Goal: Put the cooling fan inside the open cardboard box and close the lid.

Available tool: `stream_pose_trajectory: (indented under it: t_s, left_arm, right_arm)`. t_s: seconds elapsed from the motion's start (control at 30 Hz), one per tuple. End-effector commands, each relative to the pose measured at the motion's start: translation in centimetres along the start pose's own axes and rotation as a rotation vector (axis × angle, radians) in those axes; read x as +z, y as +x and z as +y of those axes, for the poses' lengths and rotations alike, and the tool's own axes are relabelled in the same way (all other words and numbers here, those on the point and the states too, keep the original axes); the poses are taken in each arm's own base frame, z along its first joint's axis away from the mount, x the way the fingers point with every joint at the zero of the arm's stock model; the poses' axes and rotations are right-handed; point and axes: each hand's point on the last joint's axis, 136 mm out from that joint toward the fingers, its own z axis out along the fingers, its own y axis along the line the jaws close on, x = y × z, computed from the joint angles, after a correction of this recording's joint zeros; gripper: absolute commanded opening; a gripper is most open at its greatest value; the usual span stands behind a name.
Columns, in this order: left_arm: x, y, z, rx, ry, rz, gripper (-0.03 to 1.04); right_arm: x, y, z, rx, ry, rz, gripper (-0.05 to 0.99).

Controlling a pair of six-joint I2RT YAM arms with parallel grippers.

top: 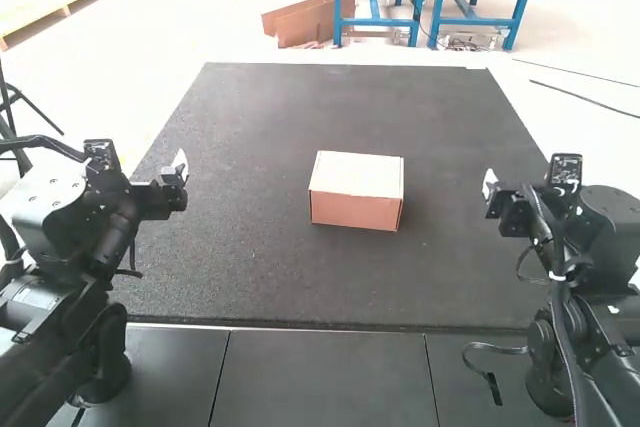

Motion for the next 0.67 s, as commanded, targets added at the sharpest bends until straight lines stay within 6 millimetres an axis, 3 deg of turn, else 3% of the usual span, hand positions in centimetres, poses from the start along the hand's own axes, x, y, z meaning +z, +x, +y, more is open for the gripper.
stream_pose_trajectory:
  t_s: [0.0, 0.2, 0.63]
  left_arm:
    - [0.03, 0.37, 1.52, -0.019, -0.063, 0.006, 0.95]
    - [0.03, 0.61, 2.46, -0.009, -0.098, 0.015, 0.95]
    - [0.01, 1.1, 2.26, -0.019, -0.091, 0.036, 0.96]
  right_arm:
    - [-0.01, 0.07, -0.01, 0.012, -0.004, -0.003, 0.91]
    - [-0.01, 0.34, -0.11, 0.007, 0.0, 0.008, 0.91]
    - [-0.02, 0.22, 0.26, -0.003, -0.021, 0.005, 0.91]
